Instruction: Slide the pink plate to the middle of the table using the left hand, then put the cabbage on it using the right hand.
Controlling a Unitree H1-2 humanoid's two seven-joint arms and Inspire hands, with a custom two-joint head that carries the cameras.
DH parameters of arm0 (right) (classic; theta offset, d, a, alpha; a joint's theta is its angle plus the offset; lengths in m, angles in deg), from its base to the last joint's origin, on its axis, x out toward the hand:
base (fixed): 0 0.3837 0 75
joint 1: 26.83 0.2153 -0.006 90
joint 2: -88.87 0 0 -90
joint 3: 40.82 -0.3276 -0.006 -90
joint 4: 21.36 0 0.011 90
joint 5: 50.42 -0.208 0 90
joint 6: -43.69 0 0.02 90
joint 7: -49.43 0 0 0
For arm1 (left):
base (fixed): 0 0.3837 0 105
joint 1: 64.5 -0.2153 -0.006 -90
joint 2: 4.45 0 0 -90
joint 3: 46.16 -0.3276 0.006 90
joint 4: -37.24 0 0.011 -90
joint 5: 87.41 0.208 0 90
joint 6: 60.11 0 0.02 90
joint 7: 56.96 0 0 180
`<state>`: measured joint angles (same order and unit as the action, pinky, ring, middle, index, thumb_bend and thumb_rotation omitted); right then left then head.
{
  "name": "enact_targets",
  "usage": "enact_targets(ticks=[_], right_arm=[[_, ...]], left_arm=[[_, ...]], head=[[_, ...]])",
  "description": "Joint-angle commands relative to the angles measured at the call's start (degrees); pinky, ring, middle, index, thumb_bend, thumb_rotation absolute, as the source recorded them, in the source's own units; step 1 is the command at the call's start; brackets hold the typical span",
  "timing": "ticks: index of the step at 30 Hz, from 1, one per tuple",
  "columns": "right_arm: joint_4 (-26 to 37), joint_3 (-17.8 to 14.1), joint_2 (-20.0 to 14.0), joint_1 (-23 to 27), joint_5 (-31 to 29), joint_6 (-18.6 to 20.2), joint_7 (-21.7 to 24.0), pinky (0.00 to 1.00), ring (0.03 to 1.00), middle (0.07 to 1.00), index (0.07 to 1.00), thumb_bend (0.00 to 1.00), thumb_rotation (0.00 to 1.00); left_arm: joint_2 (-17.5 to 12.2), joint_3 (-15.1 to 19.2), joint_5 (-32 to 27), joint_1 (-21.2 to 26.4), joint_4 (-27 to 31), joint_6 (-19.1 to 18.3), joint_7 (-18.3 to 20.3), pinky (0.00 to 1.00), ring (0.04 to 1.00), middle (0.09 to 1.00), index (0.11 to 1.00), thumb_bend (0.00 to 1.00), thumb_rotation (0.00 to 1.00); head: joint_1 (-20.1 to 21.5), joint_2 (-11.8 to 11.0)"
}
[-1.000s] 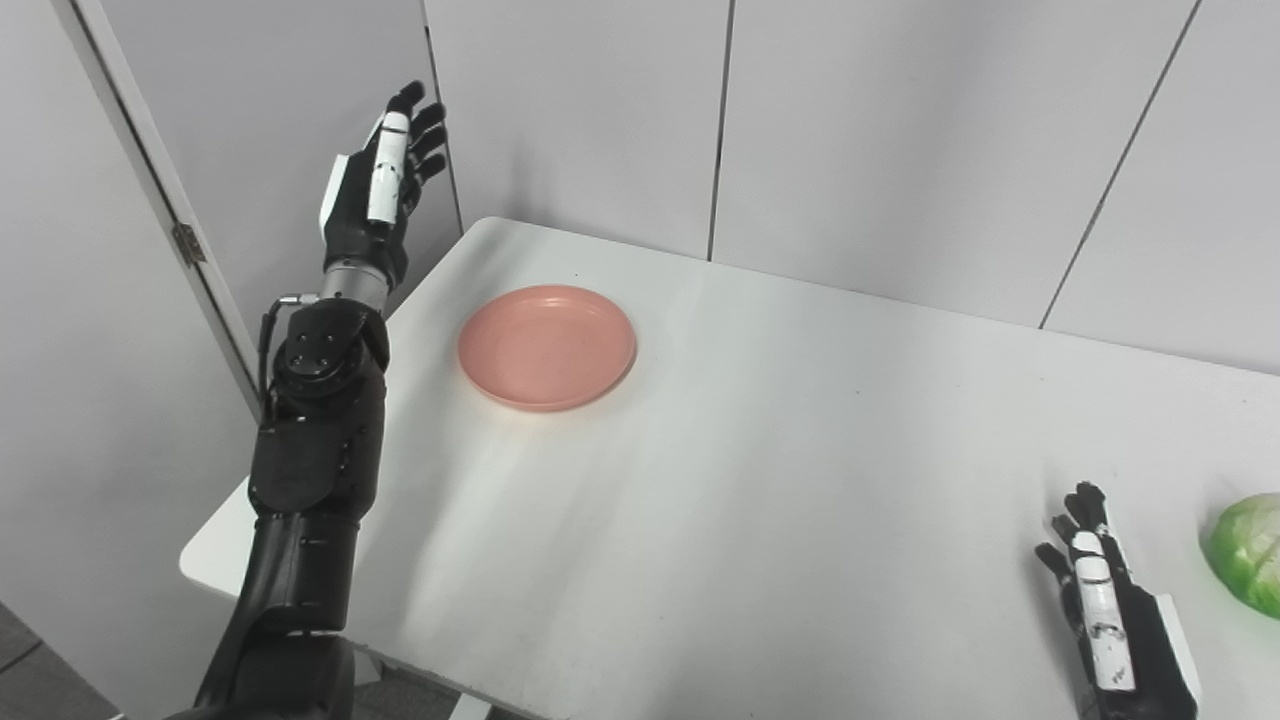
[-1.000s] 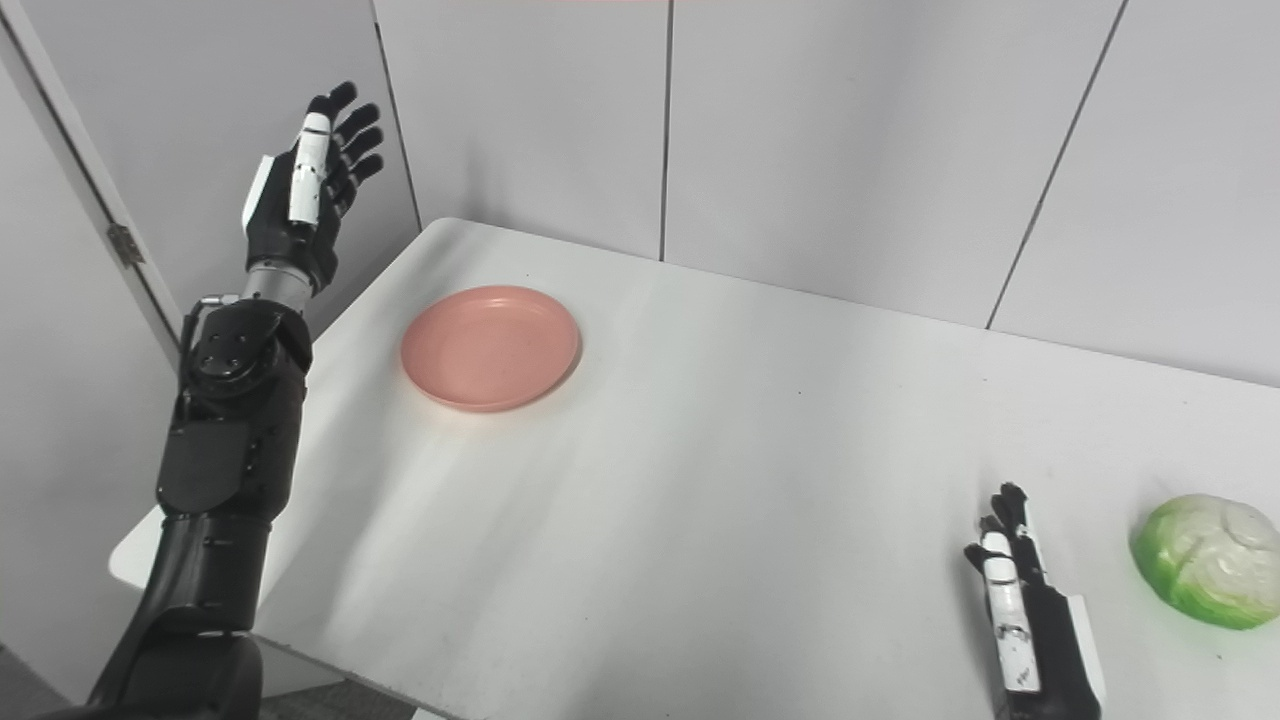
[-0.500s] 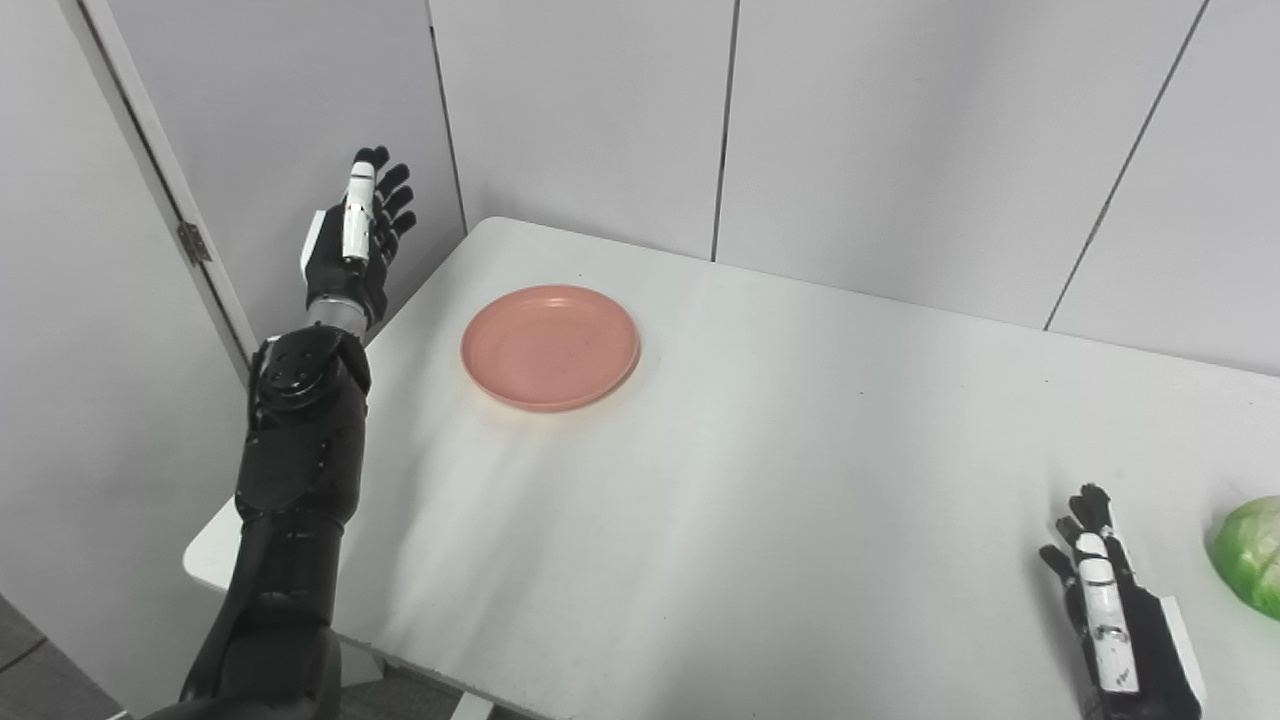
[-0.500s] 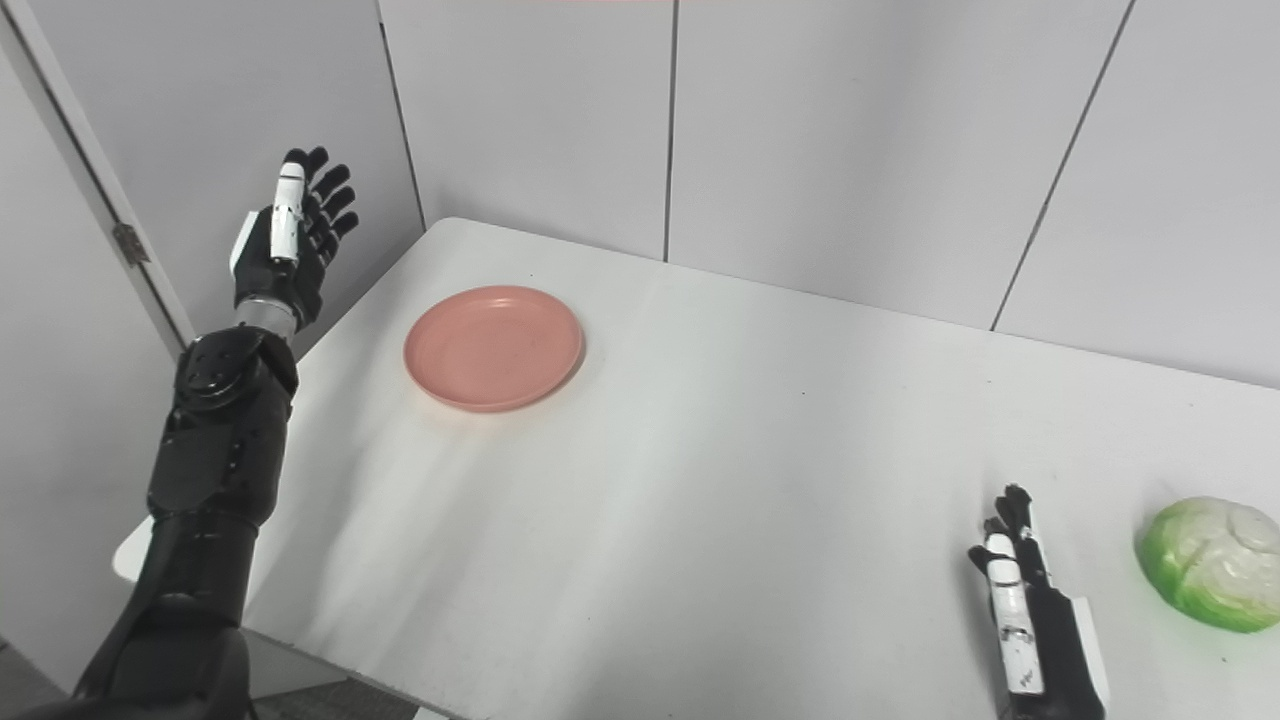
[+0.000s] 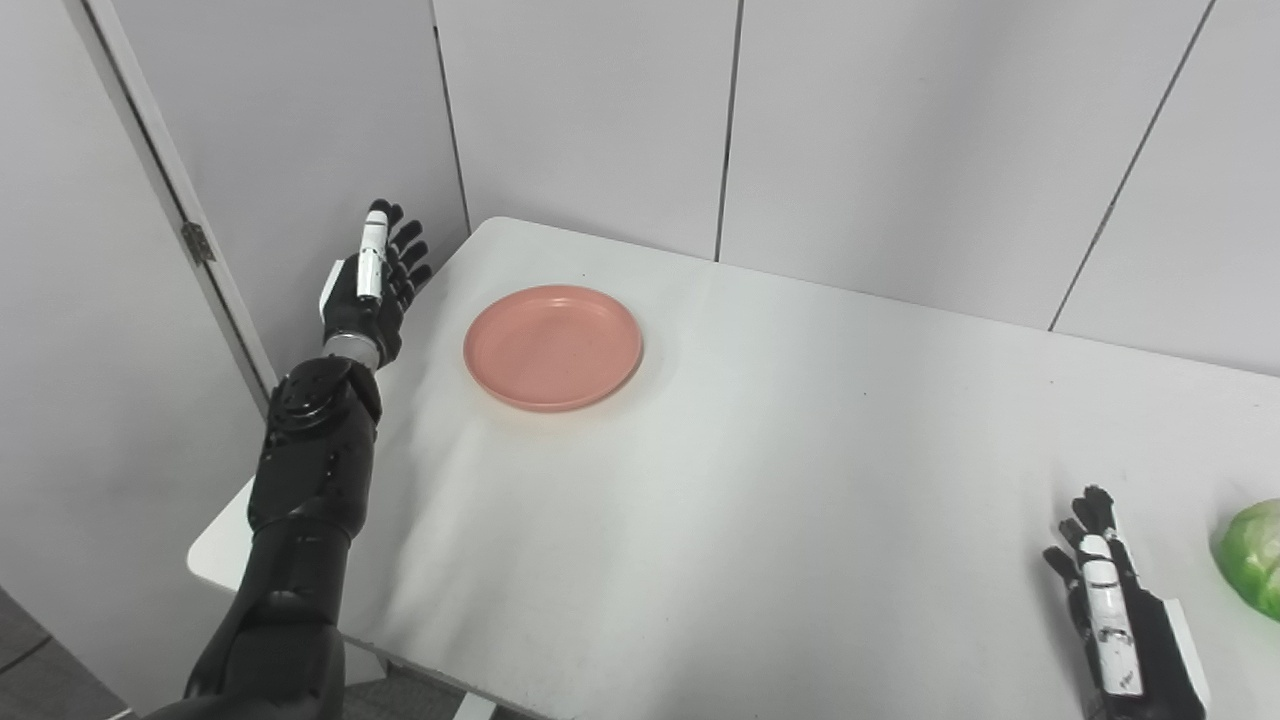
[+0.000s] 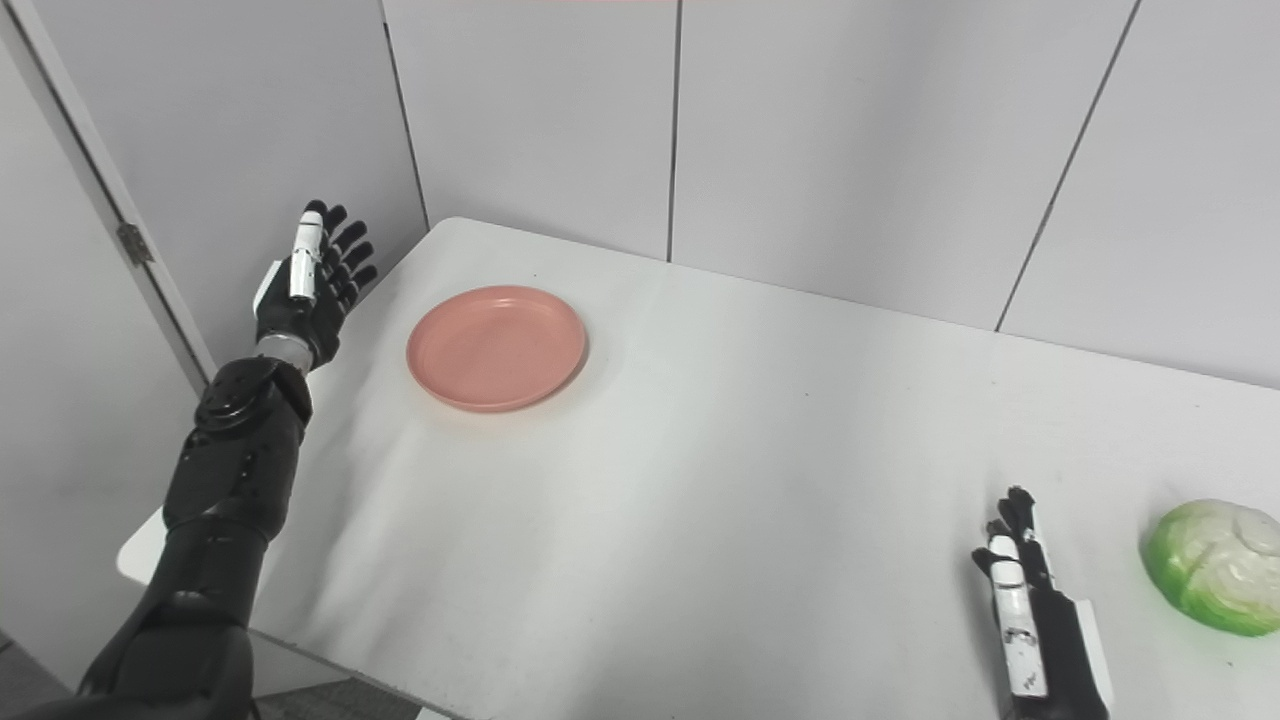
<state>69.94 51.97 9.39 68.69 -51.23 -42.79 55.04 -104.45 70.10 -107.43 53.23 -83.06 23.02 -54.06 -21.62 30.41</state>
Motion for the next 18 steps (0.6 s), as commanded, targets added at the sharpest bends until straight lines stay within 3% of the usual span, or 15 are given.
enact_targets(ticks=[1,18], right_arm=[[0.51,0.16,0.31,0.27,0.1,1.04,0.01,1.0,0.995,1.0,1.0,0.13,1.0],[0.17,0.1,0.6,0.37,-0.27,0.44,0.06,1.0,0.996,1.0,1.0,0.12,1.0]], left_arm=[[-1.54,-0.89,0.76,3.1,-0.01,2.35,0.15,0.92,0.936,0.939,0.935,0.45,1.0],[0.81,-2.41,-0.83,3.25,-8.9,4.45,1.31,0.95,0.947,0.943,0.936,0.43,1.0]], head=[[-0.01,0.09],[0.15,0.4]])
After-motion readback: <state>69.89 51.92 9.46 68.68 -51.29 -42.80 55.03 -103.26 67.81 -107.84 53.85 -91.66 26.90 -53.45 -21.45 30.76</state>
